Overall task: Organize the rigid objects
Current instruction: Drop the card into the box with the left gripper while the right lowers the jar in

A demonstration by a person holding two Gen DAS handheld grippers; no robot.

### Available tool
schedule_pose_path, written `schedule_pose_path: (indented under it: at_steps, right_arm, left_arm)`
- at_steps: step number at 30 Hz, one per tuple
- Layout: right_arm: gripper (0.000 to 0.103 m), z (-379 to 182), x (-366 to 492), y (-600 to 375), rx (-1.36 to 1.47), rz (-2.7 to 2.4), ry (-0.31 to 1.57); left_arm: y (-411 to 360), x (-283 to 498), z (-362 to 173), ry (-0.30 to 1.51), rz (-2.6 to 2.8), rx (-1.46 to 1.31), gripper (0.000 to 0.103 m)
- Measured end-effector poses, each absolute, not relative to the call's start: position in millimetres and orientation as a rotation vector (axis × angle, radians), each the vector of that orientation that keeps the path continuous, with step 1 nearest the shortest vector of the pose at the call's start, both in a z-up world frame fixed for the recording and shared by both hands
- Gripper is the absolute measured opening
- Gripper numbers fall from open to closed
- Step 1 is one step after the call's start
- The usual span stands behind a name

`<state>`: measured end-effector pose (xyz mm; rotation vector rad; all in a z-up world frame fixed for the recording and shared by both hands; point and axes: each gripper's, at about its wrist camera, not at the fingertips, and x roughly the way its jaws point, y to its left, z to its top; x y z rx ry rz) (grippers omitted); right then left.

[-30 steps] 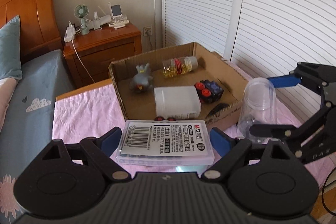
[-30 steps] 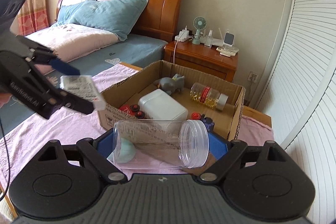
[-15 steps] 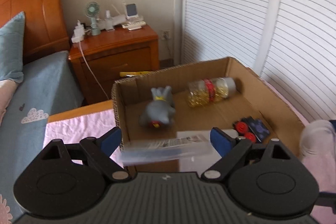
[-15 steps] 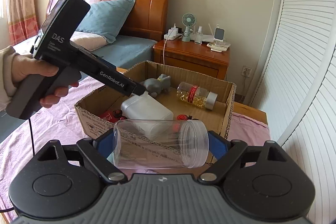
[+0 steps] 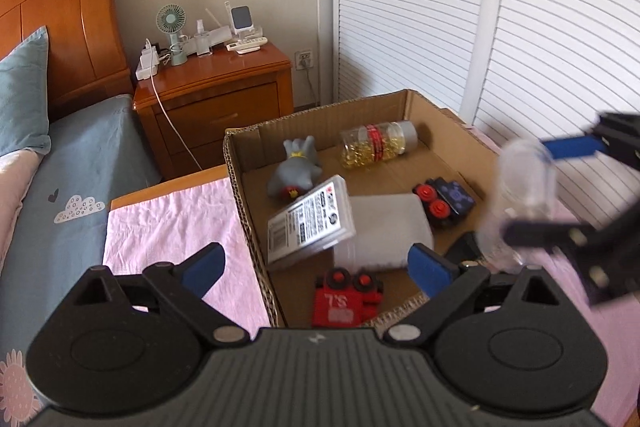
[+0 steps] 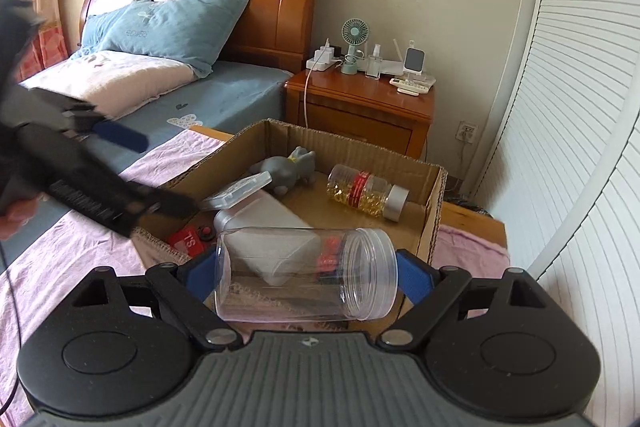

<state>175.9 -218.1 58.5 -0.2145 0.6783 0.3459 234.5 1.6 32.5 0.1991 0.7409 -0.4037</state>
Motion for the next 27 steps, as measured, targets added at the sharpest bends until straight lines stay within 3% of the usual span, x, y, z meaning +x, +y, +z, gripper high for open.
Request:
schedule_pose_path:
  at_steps: [15, 18, 27]
  right_arm:
    - [0.095, 45.3, 299.2, -196.7, -0.128, 0.179, 0.838]
    - [0.103, 45.1, 299.4, -198.3, -0.105, 0.169, 0.839]
    - [0.103, 56.3, 271.7, -205.7, -0.076, 0.187, 0.838]
  left_arm:
    - [32.1, 185.2, 49.3, 0.649, -0.434, 0.168, 0.101]
    - [37.7, 182.3, 49.3, 0.649, -0.424, 0.162, 0.101]
    - [37.8, 175.6, 51.4, 0.672, -0.390, 0.158, 0.101]
